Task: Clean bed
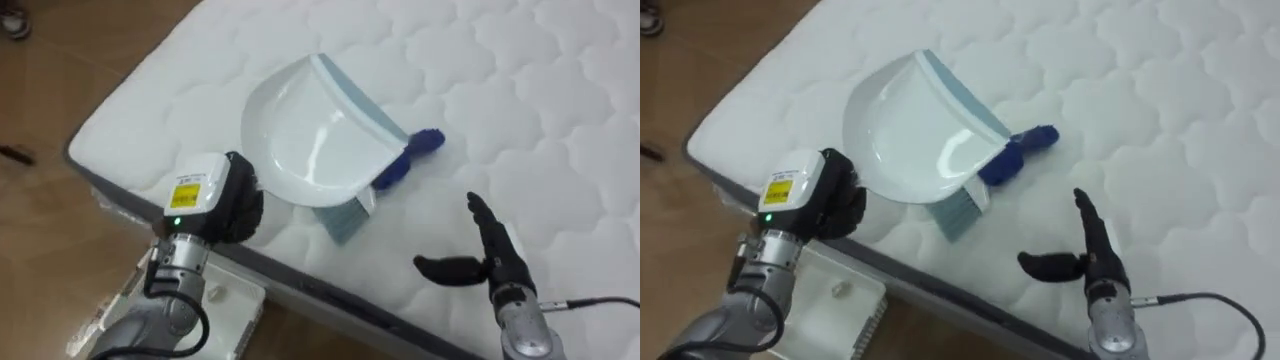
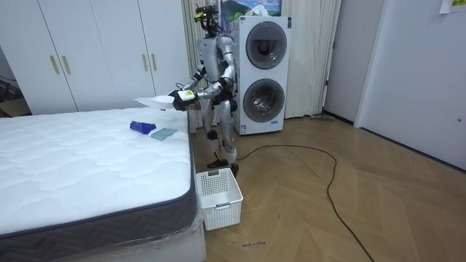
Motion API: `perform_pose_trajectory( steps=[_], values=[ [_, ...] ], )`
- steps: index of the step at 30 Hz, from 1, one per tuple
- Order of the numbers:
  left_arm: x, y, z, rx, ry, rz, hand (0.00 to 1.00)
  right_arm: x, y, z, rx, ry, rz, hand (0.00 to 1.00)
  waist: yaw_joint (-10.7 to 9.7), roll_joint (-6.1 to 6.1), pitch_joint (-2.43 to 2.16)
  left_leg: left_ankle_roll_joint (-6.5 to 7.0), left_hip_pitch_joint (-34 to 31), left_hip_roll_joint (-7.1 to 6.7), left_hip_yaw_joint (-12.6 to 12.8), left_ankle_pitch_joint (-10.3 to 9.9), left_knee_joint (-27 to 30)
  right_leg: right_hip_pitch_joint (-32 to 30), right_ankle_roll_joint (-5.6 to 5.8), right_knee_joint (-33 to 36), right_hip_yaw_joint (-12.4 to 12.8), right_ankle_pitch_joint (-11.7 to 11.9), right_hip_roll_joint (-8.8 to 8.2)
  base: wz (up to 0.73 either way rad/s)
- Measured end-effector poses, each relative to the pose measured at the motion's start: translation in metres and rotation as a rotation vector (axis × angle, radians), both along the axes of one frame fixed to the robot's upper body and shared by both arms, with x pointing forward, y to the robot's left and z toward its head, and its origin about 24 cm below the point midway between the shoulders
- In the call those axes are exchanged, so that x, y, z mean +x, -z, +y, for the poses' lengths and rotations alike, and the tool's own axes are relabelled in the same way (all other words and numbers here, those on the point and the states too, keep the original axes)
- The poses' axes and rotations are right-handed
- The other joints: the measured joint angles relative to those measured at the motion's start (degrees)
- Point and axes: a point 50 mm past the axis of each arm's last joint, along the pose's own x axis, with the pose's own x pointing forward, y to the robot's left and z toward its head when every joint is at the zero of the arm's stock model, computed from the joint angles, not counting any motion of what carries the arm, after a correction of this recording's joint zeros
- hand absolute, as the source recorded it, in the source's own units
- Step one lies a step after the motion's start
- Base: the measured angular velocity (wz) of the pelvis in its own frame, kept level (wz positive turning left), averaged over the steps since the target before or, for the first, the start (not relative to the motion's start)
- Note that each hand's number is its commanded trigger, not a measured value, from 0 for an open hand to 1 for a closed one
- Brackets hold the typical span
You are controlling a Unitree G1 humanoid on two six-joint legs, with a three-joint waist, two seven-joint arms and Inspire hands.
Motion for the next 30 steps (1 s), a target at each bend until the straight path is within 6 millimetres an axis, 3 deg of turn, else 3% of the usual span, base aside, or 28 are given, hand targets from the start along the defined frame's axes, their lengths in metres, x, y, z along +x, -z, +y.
perform_pose_trajectory(
  steps=[2,3,4,5,10,13,15,17,18,20,22,23,25,30],
  values=[
    [-0.004,0.004,0.0,-0.023,-0.004,0.031,1.0,-0.006,0.004,0.001,-0.017,-0.018,0.019,0.0,-2.5,0.06,-0.1,-0.52,0.9,0.16,-0.5,0.3,-0.4,1.0,-0.16,-1.4,0.4,0.6,0.75,-0.21],
    [-0.005,0.005,0.0,-0.029,-0.006,0.038,0.72,-0.007,0.004,0.0,-0.016,-0.016,0.021,0.0,-3.2,0.05,-0.12,-0.61,1.1,0.2,-0.4,0.4,-0.5,1.0,-0.19,-1.4,0.5,0.6,0.82,-0.1],
    [-0.006,0.007,-0.001,-0.029,-0.002,0.053,0.17,-0.008,0.004,-0.001,-0.013,-0.013,0.02,0.0,-4.3,0.06,-0.12,-0.71,1.1,0.28,-0.2,0.4,-0.8,0.7,-0.36,-1.5,0.8,0.8,1.04,-0.21],
    [-0.01,0.008,-0.001,-0.028,0.002,0.069,0.0,-0.009,0.004,-0.001,-0.009,-0.018,0.022,0.0,-4.8,0.09,-0.13,-0.76,1.1,0.46,0.0,0.4,-0.8,0.3,-0.6,-1.5,1.6,1.1,1.41,-0.28],
    [-0.017,0.014,-0.005,-0.034,0.018,0.112,0.0,-0.021,0.008,-0.007,0.001,0.001,0.051,0.0,-6.3,0.71,-0.18,-1.48,1.7,1.39,1.0,0.7,-0.8,0.2,-1.35,-1.7,2.6,1.5,2.4,-0.15],
    [-0.021,0.011,-0.004,-0.045,0.015,0.101,0.0,-0.023,0.005,-0.012,-0.013,-0.006,0.04,0.0,-5.7,1.28,-0.28,-1.81,3.0,1.04,0.6,0.9,-1.0,-0.8,-2.13,-0.4,5.2,1.1,2.75,-0.46],
    [-0.028,0.013,-0.001,-0.049,0.004,0.117,0.0,-0.026,0.005,-0.013,-0.014,-0.022,0.048,0.0,-4.9,1.47,-0.35,-2.23,4.7,0.54,-2.1,0.9,-1.1,-0.6,-2.44,0.4,8.1,0.7,3.55,-0.79],
    [-0.039,0.019,0.003,-0.059,-0.013,0.158,0.0,-0.029,0.005,-0.013,-0.013,-0.051,0.056,0.0,-4.4,2.28,-0.89,-2.91,5.5,-1.38,-13.2,0.6,-1.1,-0.4,-2.73,0.7,13.1,0.2,5.56,-0.91],
    [-0.042,0.021,0.004,-0.061,-0.022,0.167,0.0,-0.03,0.005,-0.013,-0.011,-0.057,0.058,0.0,-3.9,2.37,-0.94,-2.91,5.7,-1.85,-15.8,0.6,-1.1,-0.3,-2.91,0.9,14.3,0.3,5.98,-1.08],
    [-0.052,0.028,0.011,-0.079,-0.068,0.201,0.0,-0.034,0.008,-0.014,-0.006,-0.066,0.083,0.0,-3.0,2.46,-0.97,-3.12,6.4,-4.14,-25.9,0.6,-0.8,0.1,-3.11,1.5,19.0,0.6,7.35,-1.03],
    [-0.057,0.03,0.012,-0.113,-0.093,0.214,0.0,-0.038,0.014,-0.019,0.002,-0.044,0.118,0.0,-2.9,2.48,-0.98,-3.17,6.4,-6.12,-30.9,0.5,-3.0,0.2,-2.94,1.9,21.3,0.7,8.11,-0.77],
    [-0.057,0.031,0.013,-0.126,-0.101,0.216,0.0,-0.042,0.02,-0.021,0.008,-0.03,0.151,0.0,-2.8,2.53,-1.01,-3.39,6.8,-6.28,-31.5,0.3,-4.0,-0.1,-2.58,2.5,22.6,0.5,8.81,-0.66],
    [-0.057,0.031,0.014,-0.157,-0.116,0.216,0.0,-0.049,0.027,-0.024,0.016,-0.015,0.199,0.0,-3.1,2.61,-1.13,-3.54,7.7,-5.79,-31.3,-0.7,-5.5,-0.4,-2.32,2.6,23.1,0.7,9.94,-0.37],
    [-0.079,0.054,0.024,-0.215,-0.204,0.337,0.0,-0.082,0.05,-0.036,0.017,0.06,0.346,0.0,-2.9,1.23,-1.08,-3.21,10.4,-5.86,-30.5,-0.9,-8.0,0.4,-2.67,2.2,24.0,1.3,10.65,-0.25]
  ],
)
